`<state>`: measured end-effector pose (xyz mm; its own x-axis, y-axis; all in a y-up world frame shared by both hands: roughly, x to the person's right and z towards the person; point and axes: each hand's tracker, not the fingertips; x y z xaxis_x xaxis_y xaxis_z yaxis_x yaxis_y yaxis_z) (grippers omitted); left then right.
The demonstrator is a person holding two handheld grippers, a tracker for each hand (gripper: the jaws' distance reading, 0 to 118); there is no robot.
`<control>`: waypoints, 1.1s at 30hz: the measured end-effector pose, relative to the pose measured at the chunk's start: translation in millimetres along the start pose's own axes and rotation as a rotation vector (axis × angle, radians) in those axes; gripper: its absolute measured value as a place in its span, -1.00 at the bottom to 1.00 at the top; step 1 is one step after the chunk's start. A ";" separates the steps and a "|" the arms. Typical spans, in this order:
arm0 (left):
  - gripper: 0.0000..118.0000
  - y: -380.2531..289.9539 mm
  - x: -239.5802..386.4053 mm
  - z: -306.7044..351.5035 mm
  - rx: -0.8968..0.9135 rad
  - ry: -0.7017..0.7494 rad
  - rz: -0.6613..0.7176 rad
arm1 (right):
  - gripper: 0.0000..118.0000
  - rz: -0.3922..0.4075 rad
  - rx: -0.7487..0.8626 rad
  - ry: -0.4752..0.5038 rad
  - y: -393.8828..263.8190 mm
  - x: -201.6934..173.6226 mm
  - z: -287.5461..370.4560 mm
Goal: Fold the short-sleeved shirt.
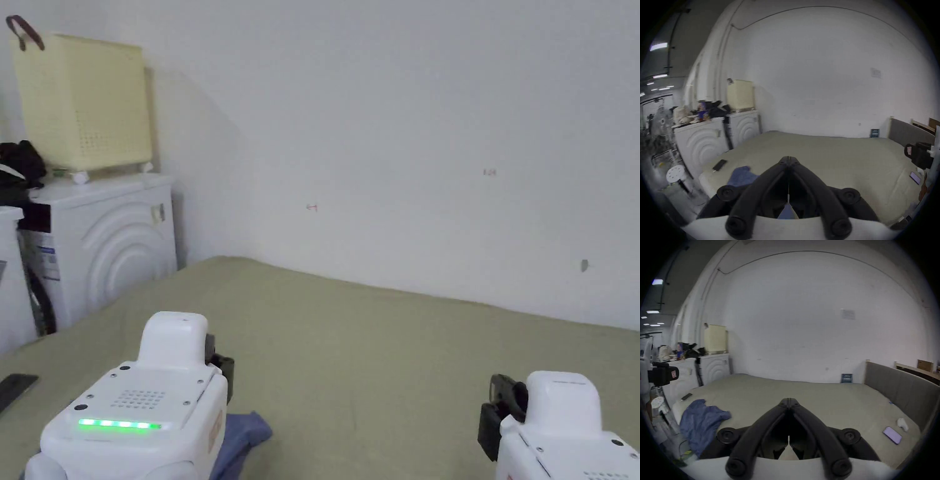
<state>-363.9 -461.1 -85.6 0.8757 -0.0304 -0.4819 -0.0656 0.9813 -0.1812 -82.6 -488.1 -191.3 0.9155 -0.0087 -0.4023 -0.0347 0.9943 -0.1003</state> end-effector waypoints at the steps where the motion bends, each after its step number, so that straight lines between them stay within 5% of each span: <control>1: -0.99 -1.1 -15.6 2.4 -0.005 0.046 0.002 | -1.00 -0.006 -0.006 0.037 -0.3 -14.7 -5.5; 9: -0.99 -14.9 -113.7 24.2 -0.031 0.266 0.030 | -1.00 -0.005 -0.024 0.208 -6.9 -89.4 -32.7; 18: -0.99 -31.8 -143.9 22.8 -0.077 0.320 0.010 | -1.00 0.008 -0.062 0.261 -18.2 -110.9 -49.0; 26: -0.99 -53.6 -142.7 -16.5 -0.159 0.252 0.030 | -1.00 0.022 -0.107 0.253 -35.6 -112.7 -65.8; 33: -0.99 -106.5 -127.8 -121.0 -0.420 0.087 0.059 | -1.00 0.046 -0.203 0.221 -70.4 -97.9 -76.5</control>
<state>-526.6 -584.7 -108.4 0.8224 -0.0099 -0.5689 -0.3191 0.8198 -0.4755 -200.5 -565.3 -214.5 0.8027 -0.0092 -0.5964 -0.1736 0.9530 -0.2484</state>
